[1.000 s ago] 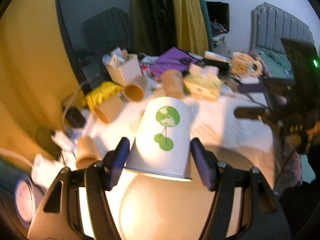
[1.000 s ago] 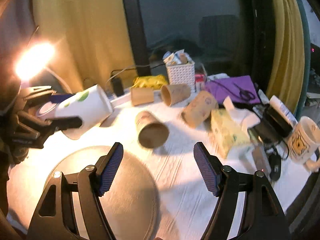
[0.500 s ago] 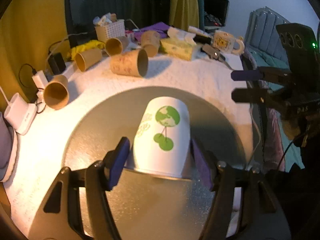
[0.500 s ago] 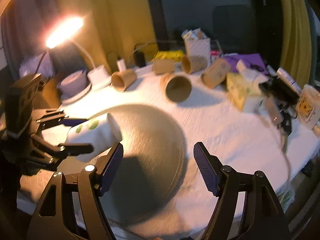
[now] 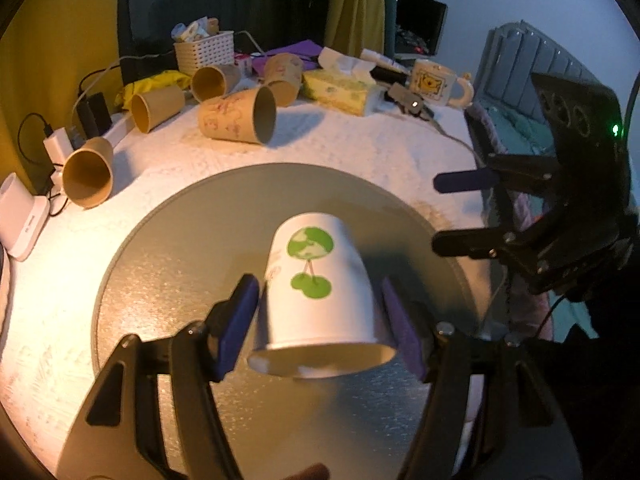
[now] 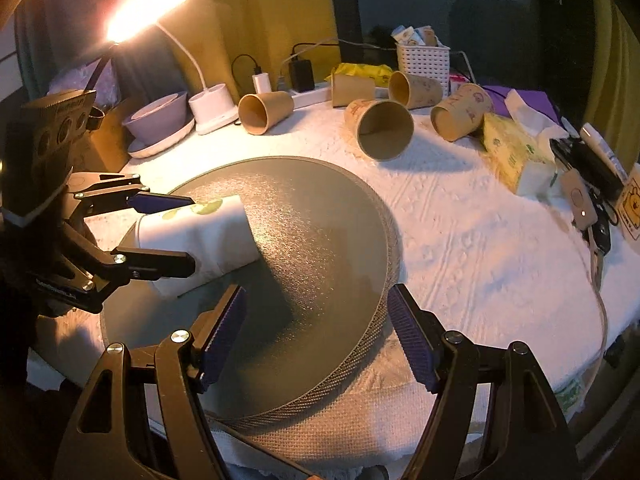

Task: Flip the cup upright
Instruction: 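Rotate the right tool to turn the held white cup rim-up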

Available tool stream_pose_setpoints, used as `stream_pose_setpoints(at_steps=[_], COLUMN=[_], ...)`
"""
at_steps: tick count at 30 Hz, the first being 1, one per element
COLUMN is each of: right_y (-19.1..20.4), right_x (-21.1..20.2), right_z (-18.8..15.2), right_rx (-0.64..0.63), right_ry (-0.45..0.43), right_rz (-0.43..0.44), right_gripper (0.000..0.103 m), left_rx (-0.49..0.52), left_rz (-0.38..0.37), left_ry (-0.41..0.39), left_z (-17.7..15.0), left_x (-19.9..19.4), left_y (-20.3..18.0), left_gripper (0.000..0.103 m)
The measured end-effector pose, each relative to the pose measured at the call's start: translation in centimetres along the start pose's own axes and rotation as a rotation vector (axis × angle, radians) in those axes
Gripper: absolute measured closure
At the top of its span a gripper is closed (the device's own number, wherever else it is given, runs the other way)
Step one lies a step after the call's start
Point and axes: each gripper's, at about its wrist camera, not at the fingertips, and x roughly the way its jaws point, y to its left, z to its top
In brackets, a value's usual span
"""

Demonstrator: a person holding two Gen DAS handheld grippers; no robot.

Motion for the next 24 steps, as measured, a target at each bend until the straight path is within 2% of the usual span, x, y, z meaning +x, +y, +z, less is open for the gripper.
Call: stream_pose_setpoints(at_steps=[2, 7, 13, 17, 20, 24], right_y=[0.3, 1.7, 4.2, 8.3, 11.5, 14.0], right_x=[-0.1, 0.0, 0.5, 1.7, 3.9, 7.4], right_z=[0.1, 0.6, 2.8, 3.9, 4.0, 4.4], right_rx=[-0.026, -0.163, -0.446, -0.805, -1.045, -1.189], right_ry=[0.001, 0.005, 0.023, 0.028, 0.073, 0.165], right_rz=[0.006, 0.046, 0.098, 0.107, 0.132, 0.173], right_gripper=[0.027, 0.027, 0.027, 0.027, 0.024, 0.024], left_rx=[-0.020, -0.077, -0.152, -0.270, -0.352, -0.436], left_rz=[-0.024, -0.046, -0.002, 0.002, 0.018, 0.068], left_ry=[-0.019, -0.057, -0.108, -0.176, -0.239, -0.329], left_z=[0.0, -0.5, -3.2, -6.0, -7.8, -9.5], left_x=[-0.5, -2.2, -4.2, -6.0, -7.3, -9.4], left_y=[0.1, 0.7, 1.5, 3.2, 4.6, 6.1], left_gripper=[0.015, 0.013, 0.012, 0.012, 0.012, 0.012])
